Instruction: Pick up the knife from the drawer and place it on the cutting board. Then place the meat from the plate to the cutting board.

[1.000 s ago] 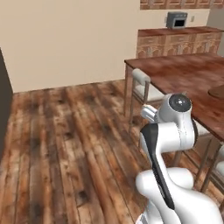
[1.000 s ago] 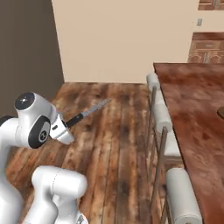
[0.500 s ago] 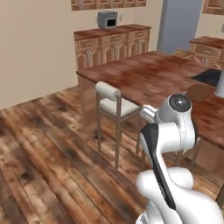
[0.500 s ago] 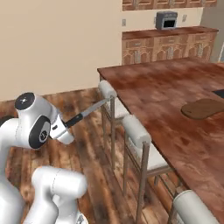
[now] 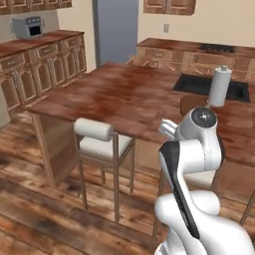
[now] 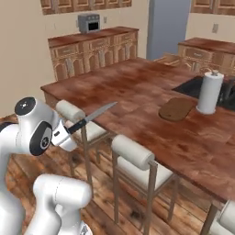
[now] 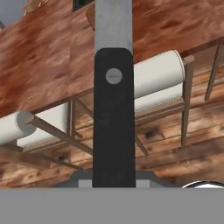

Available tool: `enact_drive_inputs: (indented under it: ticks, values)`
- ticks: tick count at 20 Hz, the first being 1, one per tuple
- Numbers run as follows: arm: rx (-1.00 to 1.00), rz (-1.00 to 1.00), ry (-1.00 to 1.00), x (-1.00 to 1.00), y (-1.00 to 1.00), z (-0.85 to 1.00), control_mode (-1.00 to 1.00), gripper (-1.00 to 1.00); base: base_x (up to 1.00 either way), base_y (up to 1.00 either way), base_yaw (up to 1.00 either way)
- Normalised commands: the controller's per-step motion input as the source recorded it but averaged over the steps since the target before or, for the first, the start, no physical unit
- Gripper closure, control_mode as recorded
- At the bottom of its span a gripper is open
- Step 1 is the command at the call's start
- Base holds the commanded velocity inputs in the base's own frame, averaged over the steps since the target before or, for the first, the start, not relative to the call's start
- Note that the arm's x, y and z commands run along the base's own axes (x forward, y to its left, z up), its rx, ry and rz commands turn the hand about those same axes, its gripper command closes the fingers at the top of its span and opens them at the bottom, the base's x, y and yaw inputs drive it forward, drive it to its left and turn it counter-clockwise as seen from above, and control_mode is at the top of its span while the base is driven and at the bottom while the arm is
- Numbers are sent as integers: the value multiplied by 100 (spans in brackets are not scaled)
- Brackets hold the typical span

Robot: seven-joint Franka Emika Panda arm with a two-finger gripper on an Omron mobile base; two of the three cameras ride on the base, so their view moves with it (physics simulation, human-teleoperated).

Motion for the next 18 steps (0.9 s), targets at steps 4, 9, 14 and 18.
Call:
enact_drive_inputs:
  ticks: [4, 9, 14, 18]
  values:
    - [0, 0, 0, 0, 0, 0, 100, 100, 37, 78, -76]
    - [0, 0, 0, 0, 0, 0, 100, 100, 26, 84, -73]
    - [0, 0, 0, 0, 0, 0, 100, 100, 31, 90, -73]
    - [0, 0, 0, 0, 0, 0, 100, 100, 39, 83, -56]
